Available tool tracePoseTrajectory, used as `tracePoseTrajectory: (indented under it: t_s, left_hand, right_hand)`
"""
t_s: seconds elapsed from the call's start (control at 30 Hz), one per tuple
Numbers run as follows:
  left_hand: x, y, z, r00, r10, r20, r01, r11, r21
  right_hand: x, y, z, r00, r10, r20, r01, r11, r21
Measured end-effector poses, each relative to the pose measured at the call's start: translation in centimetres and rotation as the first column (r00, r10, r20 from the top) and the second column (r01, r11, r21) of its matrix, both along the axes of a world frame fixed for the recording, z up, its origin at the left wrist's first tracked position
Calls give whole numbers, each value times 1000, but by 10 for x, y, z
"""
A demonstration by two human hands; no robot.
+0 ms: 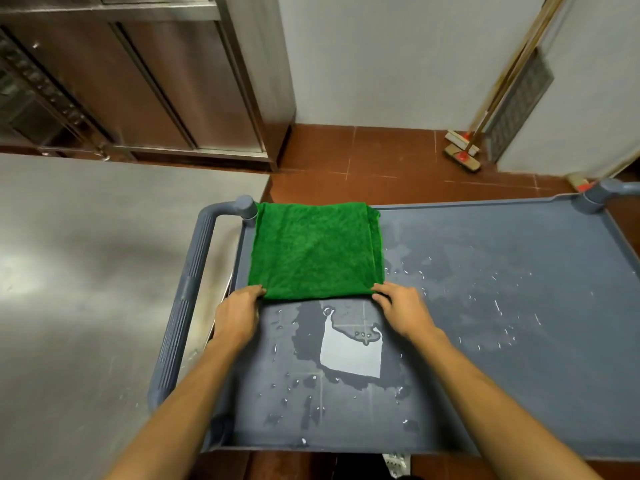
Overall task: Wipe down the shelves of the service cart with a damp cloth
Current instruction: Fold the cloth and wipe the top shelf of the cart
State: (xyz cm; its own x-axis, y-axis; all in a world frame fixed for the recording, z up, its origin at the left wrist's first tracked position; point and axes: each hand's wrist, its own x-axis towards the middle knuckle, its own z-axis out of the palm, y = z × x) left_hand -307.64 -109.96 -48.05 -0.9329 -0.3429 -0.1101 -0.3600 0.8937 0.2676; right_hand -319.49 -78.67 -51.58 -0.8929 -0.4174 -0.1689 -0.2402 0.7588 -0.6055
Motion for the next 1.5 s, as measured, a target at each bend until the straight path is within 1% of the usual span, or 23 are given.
tracePoseTrajectory:
  t_s: [0.13, 0.27, 0.6, 0.77, 0.83, 0.93, 1.07, 1.27, 1.37, 1.5]
  left_hand:
    - [8, 2, 2, 1000, -2, 29, 3, 1000, -7]
    - [24, 3, -2, 1000, 18, 13, -19, 1000, 23]
    - [57, 2, -3, 998, -18, 61, 18, 1000, 7]
    - [73, 9, 0, 987, -70, 142, 82, 993, -82]
    - [78, 15, 1, 981, -72, 179, 93, 989, -113]
    - [84, 21, 3, 978, -76, 195, 102, 987, -124]
    - [98, 22, 2, 978, -107, 177, 130, 983, -128]
    - [122, 14, 14, 983, -160, 92, 170, 978, -118]
    - [136, 13, 20, 979, -186, 81, 196, 971, -138]
    - [156, 17, 23, 976, -204, 71, 211, 970, -122]
  right_hand:
    - [10, 2, 3, 998, -43, 43, 42, 999, 21]
    - [24, 6, 1, 994, -68, 85, 64, 997, 44]
    - [73, 15, -2, 994, -98, 49, 93, 990, 109]
    - [98, 21, -2, 990, -134, 41, 129, 985, 114]
    - [107, 23, -1, 992, -125, 17, 122, 984, 133]
    - [119, 24, 3, 992, -126, -26, 128, 982, 139]
    - [135, 29, 9, 992, -115, -52, 121, 982, 147]
    - [163, 34, 19, 994, -79, -74, 88, 988, 130]
    - [176, 39, 24, 994, -70, -84, 82, 986, 145]
    - [195, 43, 30, 994, -90, -68, 99, 985, 139]
